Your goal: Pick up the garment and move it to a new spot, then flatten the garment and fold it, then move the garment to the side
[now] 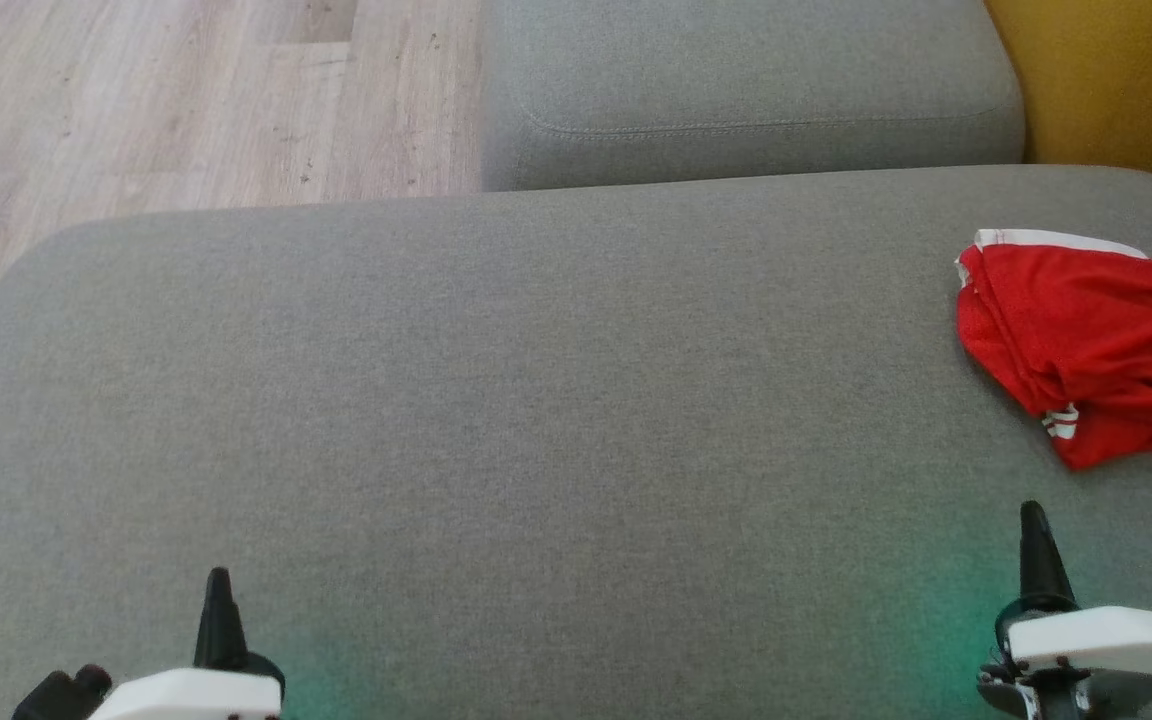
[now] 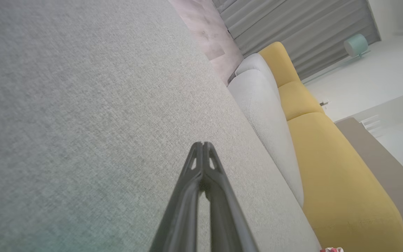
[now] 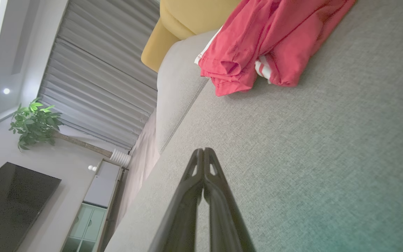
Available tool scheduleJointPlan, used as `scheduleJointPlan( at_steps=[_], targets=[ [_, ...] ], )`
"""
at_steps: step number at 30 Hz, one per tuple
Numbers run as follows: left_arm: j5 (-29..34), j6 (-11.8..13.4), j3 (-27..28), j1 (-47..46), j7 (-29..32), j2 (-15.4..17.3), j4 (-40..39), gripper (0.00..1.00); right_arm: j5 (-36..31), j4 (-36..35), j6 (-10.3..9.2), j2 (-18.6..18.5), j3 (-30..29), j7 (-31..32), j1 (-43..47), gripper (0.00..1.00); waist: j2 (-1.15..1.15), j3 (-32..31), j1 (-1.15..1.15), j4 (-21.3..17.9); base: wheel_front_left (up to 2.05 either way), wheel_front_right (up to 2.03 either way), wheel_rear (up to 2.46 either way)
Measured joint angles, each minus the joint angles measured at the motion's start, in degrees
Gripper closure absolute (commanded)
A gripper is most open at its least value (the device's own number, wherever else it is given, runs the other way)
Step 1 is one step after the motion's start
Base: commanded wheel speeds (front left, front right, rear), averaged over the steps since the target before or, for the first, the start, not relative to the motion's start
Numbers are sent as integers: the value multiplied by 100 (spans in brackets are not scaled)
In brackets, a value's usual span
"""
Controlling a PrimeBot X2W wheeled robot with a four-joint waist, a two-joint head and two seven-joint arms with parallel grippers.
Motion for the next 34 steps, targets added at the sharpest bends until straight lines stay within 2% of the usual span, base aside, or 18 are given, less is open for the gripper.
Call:
scheduleJointPlan(
  at_steps=[34],
  targets=[
    [-2189,-92,314,-381,550,-10,-269,100,2429,-194,0,-1,-198,553,-339,100,0,96,-1,-157,0,0,0]
  ],
)
